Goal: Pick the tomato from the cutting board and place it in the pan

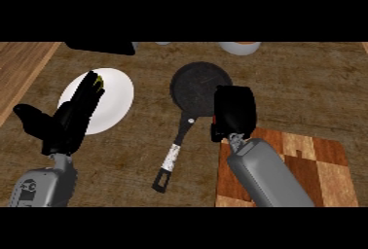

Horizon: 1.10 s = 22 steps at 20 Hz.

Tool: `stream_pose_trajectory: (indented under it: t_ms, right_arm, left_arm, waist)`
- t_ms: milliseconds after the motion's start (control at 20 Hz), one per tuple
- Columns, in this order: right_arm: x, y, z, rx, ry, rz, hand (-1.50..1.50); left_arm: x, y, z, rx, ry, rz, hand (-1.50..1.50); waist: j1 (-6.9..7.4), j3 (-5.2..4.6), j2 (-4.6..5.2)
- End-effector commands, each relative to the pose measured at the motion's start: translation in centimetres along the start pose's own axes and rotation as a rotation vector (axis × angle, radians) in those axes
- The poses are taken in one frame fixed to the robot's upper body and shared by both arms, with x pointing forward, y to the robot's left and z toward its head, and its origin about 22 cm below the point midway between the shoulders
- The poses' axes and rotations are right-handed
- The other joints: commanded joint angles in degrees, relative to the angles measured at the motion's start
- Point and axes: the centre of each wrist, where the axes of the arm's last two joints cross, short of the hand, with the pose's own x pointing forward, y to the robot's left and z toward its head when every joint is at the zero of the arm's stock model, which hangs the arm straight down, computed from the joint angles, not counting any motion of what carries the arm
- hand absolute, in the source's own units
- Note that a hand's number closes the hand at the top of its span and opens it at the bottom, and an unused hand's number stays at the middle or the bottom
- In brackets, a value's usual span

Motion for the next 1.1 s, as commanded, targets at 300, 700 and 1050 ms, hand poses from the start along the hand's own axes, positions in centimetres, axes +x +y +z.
stream_pose_trajectory:
  t_ms: [300,700,1050]
  right_arm:
    - [7.3,-8.6,-1.1,-0.324,0.288,-0.009,1.50]
    - [9.3,-11.2,-3.4,-0.401,0.443,-0.080,1.50]
    - [9.7,-9.7,-4.8,-0.422,0.478,-0.156,1.50]
  left_arm:
    - [0.8,-2.3,-1.3,-0.077,-0.015,-0.011,0.00]
    - [0.9,-2.2,-1.8,-0.067,-0.001,-0.014,0.00]
    - [0.7,-1.5,-1.6,-0.004,-0.009,0.008,0.00]
  waist:
    - [3.95,-0.02,1.11]
    - [2.62,0.05,1.12]
    - [-0.16,0.18,0.89]
